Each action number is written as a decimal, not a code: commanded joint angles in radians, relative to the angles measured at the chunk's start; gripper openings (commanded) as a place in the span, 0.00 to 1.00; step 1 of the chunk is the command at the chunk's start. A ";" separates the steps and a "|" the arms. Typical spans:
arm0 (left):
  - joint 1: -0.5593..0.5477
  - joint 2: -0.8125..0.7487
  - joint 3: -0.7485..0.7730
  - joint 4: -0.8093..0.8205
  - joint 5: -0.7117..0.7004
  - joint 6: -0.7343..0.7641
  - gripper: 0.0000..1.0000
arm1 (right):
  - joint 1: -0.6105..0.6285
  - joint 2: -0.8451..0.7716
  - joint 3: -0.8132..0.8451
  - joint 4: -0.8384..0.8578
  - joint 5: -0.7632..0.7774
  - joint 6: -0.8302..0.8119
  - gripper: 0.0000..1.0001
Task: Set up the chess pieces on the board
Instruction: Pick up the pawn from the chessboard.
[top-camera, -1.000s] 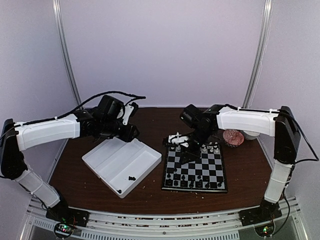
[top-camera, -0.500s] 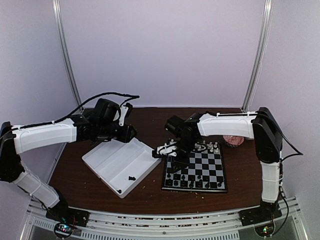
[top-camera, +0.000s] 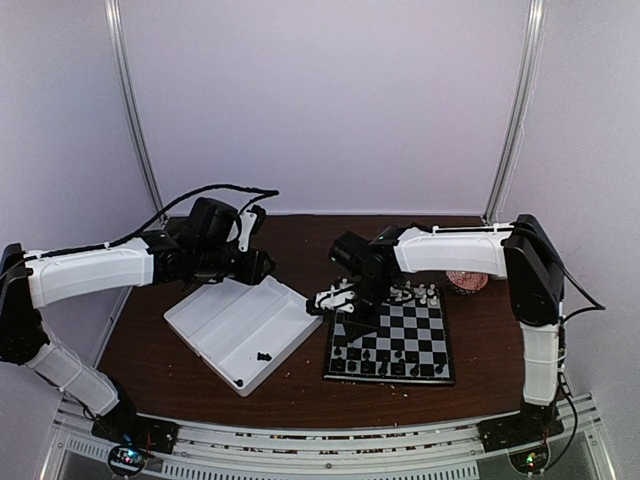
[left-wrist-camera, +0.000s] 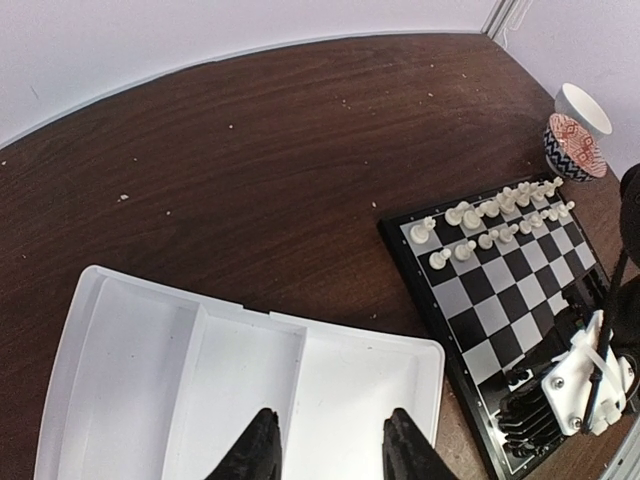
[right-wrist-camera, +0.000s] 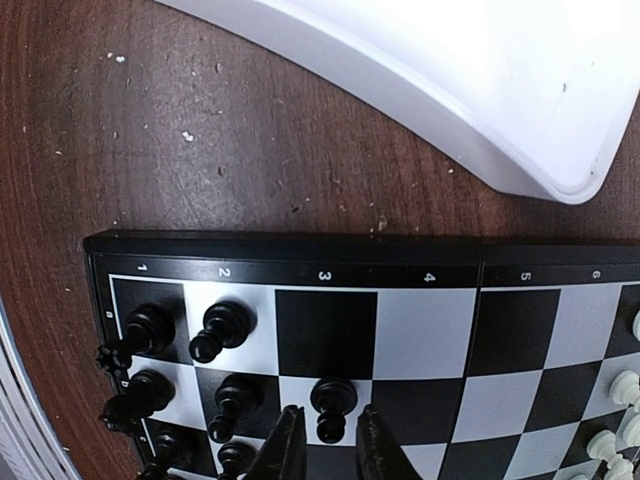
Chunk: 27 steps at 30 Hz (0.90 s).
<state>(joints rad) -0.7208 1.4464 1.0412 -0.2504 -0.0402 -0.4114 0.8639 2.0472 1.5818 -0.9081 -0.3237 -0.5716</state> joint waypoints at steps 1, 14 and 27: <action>0.003 0.003 -0.009 0.052 0.011 -0.006 0.35 | 0.004 0.024 0.028 -0.007 0.023 0.011 0.18; 0.003 0.014 -0.010 0.055 0.019 -0.010 0.35 | 0.002 -0.002 0.029 -0.004 0.041 0.016 0.07; 0.003 0.045 0.021 0.040 0.031 0.005 0.36 | -0.129 -0.378 -0.277 -0.021 0.078 0.008 0.07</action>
<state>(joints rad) -0.7208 1.4731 1.0412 -0.2363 -0.0219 -0.4137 0.7979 1.7725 1.4113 -0.9070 -0.2691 -0.5682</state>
